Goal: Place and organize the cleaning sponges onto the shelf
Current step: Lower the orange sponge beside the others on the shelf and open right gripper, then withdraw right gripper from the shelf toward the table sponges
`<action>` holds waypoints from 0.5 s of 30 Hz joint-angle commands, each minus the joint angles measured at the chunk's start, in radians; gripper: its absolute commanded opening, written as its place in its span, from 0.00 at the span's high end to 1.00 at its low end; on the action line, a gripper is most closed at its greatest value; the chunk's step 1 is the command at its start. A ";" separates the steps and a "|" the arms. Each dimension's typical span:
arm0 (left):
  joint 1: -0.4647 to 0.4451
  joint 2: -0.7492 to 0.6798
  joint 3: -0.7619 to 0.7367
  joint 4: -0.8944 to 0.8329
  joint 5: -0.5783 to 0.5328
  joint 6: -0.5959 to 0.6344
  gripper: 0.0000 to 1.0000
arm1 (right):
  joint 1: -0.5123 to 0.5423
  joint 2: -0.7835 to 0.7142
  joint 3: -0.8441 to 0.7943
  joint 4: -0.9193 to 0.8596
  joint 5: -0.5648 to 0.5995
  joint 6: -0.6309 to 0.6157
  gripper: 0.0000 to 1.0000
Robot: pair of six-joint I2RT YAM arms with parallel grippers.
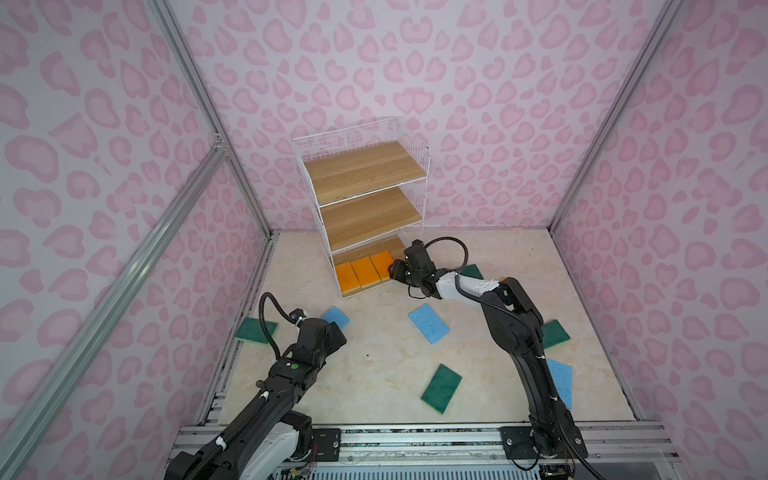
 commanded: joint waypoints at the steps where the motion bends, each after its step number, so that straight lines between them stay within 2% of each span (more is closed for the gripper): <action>1: 0.001 -0.004 -0.005 0.020 -0.003 0.007 0.05 | -0.004 -0.004 -0.021 0.013 0.002 0.023 0.39; 4: 0.000 -0.006 -0.006 0.029 0.013 0.020 0.04 | -0.002 -0.010 -0.033 0.019 -0.011 0.014 0.31; 7: 0.000 -0.010 -0.012 0.061 0.076 0.063 0.05 | 0.004 -0.060 -0.062 0.018 -0.022 -0.012 0.23; 11: -0.003 -0.023 -0.004 0.065 0.110 0.097 0.04 | 0.014 -0.130 -0.131 0.021 -0.025 -0.036 0.19; 15: -0.031 -0.032 0.023 0.037 0.096 0.116 0.04 | 0.012 -0.221 -0.253 0.039 -0.048 -0.035 0.19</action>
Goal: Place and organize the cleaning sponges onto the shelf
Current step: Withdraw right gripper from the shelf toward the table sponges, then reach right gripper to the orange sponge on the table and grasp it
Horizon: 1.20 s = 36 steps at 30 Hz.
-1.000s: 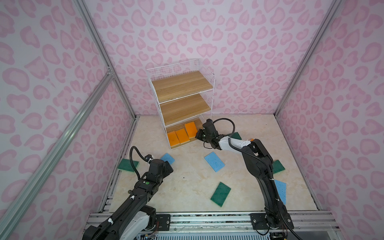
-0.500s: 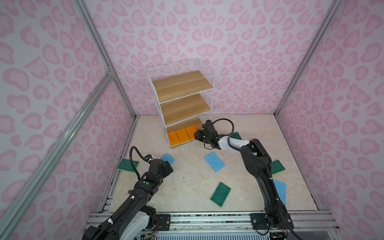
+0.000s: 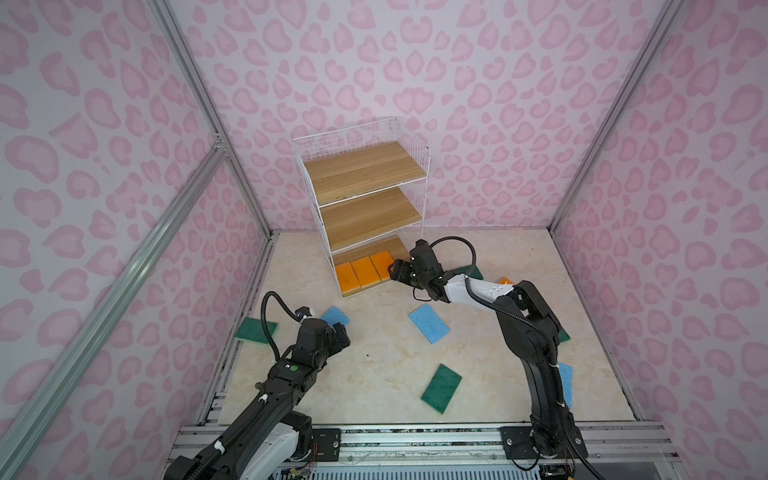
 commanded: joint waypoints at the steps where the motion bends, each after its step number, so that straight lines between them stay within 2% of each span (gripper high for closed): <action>1: -0.030 -0.012 0.030 0.002 -0.007 0.036 0.04 | 0.000 -0.064 -0.090 0.015 -0.018 -0.017 0.19; 5: -0.124 -0.001 0.065 -0.013 -0.077 0.032 0.04 | -0.018 -0.186 -0.229 0.028 -0.037 -0.012 0.20; 12: -0.298 0.119 0.155 -0.014 -0.180 -0.007 0.04 | -0.107 -0.405 -0.439 0.010 -0.094 -0.022 0.21; 15: -0.360 0.173 0.191 -0.003 -0.215 -0.018 0.04 | -0.158 -0.509 -0.528 -0.021 -0.098 -0.042 0.21; 19: -0.426 0.267 0.261 -0.004 -0.249 -0.019 0.04 | -0.277 -0.629 -0.649 -0.049 -0.130 -0.043 0.22; 24: -0.439 0.343 0.289 0.066 -0.159 -0.022 0.04 | -0.498 -0.731 -0.753 -0.127 -0.185 -0.035 0.23; 28: -0.438 0.406 0.326 0.096 -0.105 -0.007 0.04 | -0.655 -0.826 -0.802 -0.201 -0.176 -0.051 0.22; 32: -0.438 0.463 0.374 0.091 -0.095 0.013 0.04 | -0.763 -0.875 -0.845 -0.214 -0.131 -0.031 0.22; 36: -0.437 0.476 0.376 0.108 -0.083 -0.001 0.04 | -0.800 -0.818 -0.825 -0.196 -0.139 -0.038 0.25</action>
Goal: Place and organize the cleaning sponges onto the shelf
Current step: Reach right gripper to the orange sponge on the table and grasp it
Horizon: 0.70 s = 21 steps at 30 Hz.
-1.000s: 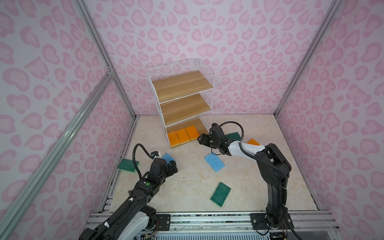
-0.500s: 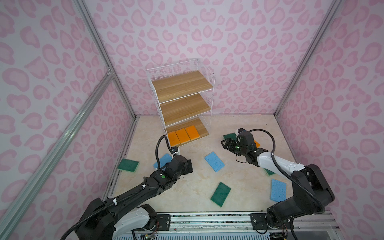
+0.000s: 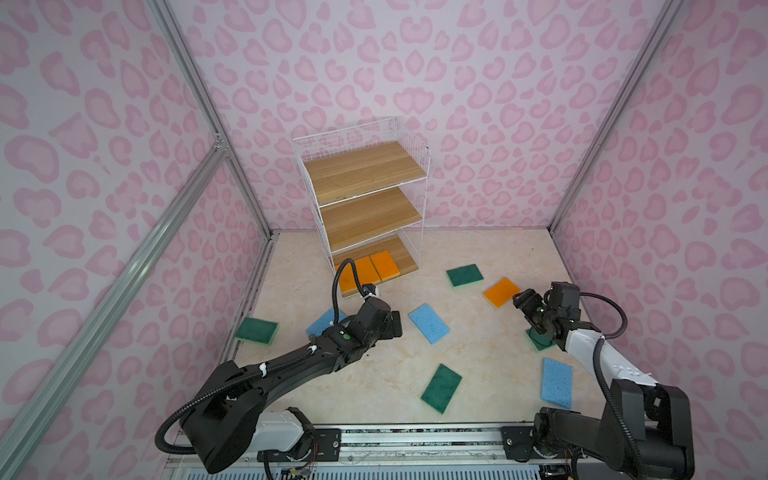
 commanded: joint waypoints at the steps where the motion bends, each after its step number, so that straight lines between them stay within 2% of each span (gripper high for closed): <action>1: 0.001 0.011 0.004 0.040 0.018 -0.007 0.04 | -0.016 0.062 0.033 -0.015 -0.003 -0.015 0.26; 6: 0.016 0.005 -0.029 0.046 0.030 -0.021 0.04 | -0.016 0.163 0.081 0.008 -0.020 -0.009 0.31; 11: 0.026 -0.010 -0.056 0.062 0.042 -0.016 0.04 | -0.017 0.134 0.081 -0.029 0.030 -0.027 0.29; 15: 0.034 -0.003 -0.059 0.070 0.048 -0.012 0.04 | -0.017 0.138 0.077 -0.023 0.021 -0.039 0.28; 21: 0.038 -0.019 -0.075 0.074 0.066 -0.018 0.04 | 0.006 0.245 0.117 0.042 -0.027 -0.033 0.36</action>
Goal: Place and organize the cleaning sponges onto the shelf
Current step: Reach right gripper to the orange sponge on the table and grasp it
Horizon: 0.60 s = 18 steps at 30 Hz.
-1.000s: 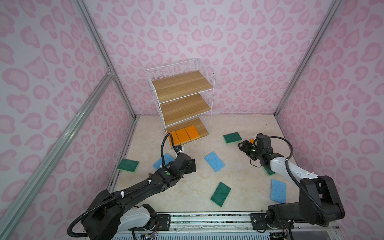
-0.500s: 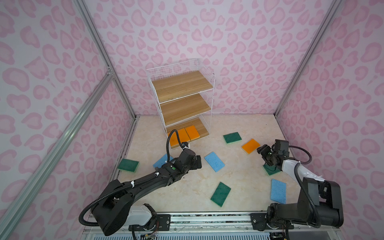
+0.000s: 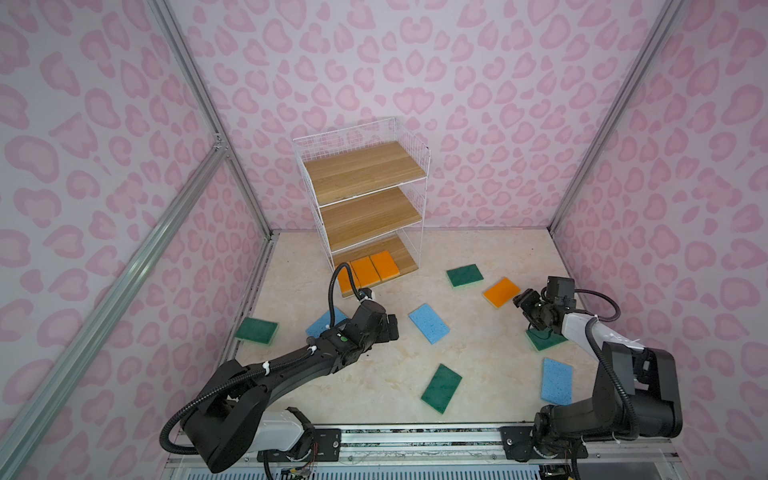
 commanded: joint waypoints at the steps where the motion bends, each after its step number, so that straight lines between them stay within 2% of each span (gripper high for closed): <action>1: 0.000 -0.021 -0.012 0.035 0.010 -0.006 0.04 | 0.030 0.058 0.032 0.048 -0.020 -0.011 0.38; 5: 0.005 -0.034 -0.023 0.035 0.006 -0.007 0.04 | 0.074 0.126 0.074 0.062 0.000 -0.006 0.39; 12: 0.006 -0.043 -0.022 0.027 0.006 -0.011 0.04 | 0.083 0.216 0.120 0.087 -0.002 0.003 0.44; 17: 0.006 -0.049 -0.033 0.031 0.010 -0.017 0.04 | 0.083 0.263 0.135 0.097 -0.001 0.001 0.52; 18: 0.006 -0.050 -0.031 0.026 0.012 -0.016 0.04 | 0.081 0.273 0.139 0.101 -0.005 0.001 0.58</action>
